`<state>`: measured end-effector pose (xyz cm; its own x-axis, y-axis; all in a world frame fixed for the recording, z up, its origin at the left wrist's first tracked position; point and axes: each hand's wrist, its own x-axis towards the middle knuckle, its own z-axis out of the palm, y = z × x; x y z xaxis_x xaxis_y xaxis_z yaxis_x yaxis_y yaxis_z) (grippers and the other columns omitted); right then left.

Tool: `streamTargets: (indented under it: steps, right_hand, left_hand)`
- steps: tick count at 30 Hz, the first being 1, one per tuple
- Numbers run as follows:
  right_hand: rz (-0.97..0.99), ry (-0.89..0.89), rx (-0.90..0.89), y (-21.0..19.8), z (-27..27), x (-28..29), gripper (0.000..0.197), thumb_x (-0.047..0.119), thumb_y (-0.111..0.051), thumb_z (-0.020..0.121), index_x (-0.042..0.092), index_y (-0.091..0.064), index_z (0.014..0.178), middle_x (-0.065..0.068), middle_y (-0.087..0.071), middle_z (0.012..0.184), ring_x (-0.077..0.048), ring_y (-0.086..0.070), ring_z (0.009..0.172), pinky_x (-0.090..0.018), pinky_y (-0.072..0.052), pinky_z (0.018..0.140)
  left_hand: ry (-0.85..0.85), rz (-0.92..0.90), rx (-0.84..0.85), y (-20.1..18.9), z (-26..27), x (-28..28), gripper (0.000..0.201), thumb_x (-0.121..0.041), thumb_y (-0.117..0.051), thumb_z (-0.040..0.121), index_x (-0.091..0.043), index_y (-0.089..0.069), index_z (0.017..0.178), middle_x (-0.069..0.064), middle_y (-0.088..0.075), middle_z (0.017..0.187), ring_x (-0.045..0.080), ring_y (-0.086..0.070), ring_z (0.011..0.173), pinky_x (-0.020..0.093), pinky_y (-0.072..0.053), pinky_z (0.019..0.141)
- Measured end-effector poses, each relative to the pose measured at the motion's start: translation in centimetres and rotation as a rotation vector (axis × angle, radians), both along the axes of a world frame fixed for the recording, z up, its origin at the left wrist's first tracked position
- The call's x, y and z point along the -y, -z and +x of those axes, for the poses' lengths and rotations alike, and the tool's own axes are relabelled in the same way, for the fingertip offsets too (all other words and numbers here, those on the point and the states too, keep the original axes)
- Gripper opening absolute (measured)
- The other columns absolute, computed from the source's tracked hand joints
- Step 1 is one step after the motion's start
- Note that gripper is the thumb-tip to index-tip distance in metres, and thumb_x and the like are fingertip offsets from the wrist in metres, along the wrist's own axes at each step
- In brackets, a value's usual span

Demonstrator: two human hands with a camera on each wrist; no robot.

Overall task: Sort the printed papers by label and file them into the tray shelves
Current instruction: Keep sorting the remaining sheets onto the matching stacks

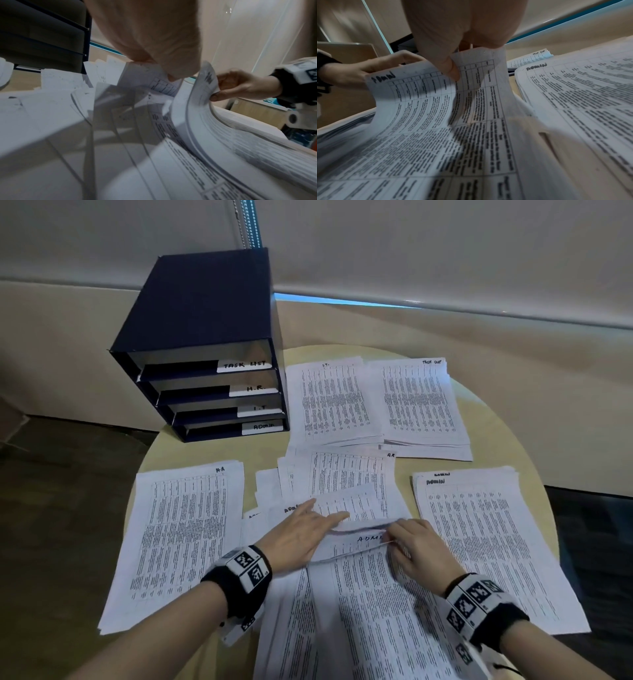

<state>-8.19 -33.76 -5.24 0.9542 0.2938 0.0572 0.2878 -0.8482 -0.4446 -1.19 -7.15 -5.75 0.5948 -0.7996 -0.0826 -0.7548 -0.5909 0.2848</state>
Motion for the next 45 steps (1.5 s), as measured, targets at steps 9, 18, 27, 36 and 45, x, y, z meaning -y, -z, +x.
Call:
streamTargets:
  steps: [9, 18, 27, 36, 45]
  right_hand:
    - [0.0, -0.022, 0.042, 0.1, 0.5, -0.4, 0.012, 0.012, -0.06, 0.078, 0.023, -0.06, 0.084, 0.012, -0.06, 0.083, -0.011, -0.057, 0.078, -0.02, -0.03, 0.084]
    - [-0.037, -0.041, 0.004, -0.8, 0.6, -0.8, 0.011, 0.014, -0.062, 0.084, 0.024, -0.062, 0.09, 0.013, -0.062, 0.084, -0.011, -0.057, 0.081, -0.028, -0.037, 0.091]
    - [-0.003, -0.018, 0.026, -2.8, 0.4, -0.9, 0.011, 0.011, -0.061, 0.083, 0.023, -0.061, 0.083, 0.012, -0.061, 0.078, -0.009, -0.056, 0.074, -0.027, -0.035, 0.09]
    - [0.352, 0.221, -0.088, -5.9, 0.3, 0.1, 0.007, 0.021, -0.051, 0.07, 0.023, -0.054, 0.064, 0.008, -0.058, 0.065, -0.007, -0.054, 0.068, -0.017, -0.037, 0.064]
    - [0.583, 0.309, -0.126, -9.6, 1.1, 1.0, 0.025, -0.012, -0.054, 0.077, 0.009, -0.052, 0.063, -0.003, -0.052, 0.06, -0.002, -0.047, 0.055, -0.014, -0.042, 0.054]
  left_hand:
    - [-0.28, -0.153, -0.293, -1.3, -1.4, 0.8, 0.034, -0.032, -0.027, 0.104, -0.019, -0.055, 0.119, -0.002, -0.057, 0.117, 0.009, -0.052, 0.104, 0.034, -0.044, 0.1]
    - [-0.671, 0.064, -0.54, -1.5, 4.0, 2.1, 0.048, -0.021, -0.06, 0.088, -0.013, -0.045, 0.133, 0.01, -0.044, 0.125, 0.028, -0.054, 0.11, 0.031, -0.043, 0.09]
    - [-0.383, 0.052, 0.347, -7.6, 2.8, 2.1, 0.011, -0.026, -0.061, 0.085, -0.025, -0.065, 0.096, -0.004, -0.056, 0.098, 0.017, -0.043, 0.099, 0.038, -0.034, 0.093]
    - [-0.472, -0.766, 0.446, -19.7, 6.1, -1.8, 0.014, -0.019, -0.068, 0.088, -0.009, -0.063, 0.08, -0.001, -0.064, 0.074, 0.009, -0.054, 0.065, 0.019, -0.041, 0.062]
    - [-0.564, -0.32, -0.343, -16.6, 8.8, -4.2, 0.017, -0.027, -0.071, 0.085, -0.012, -0.067, 0.077, -0.011, -0.059, 0.065, 0.005, -0.05, 0.058, 0.021, -0.038, 0.059]
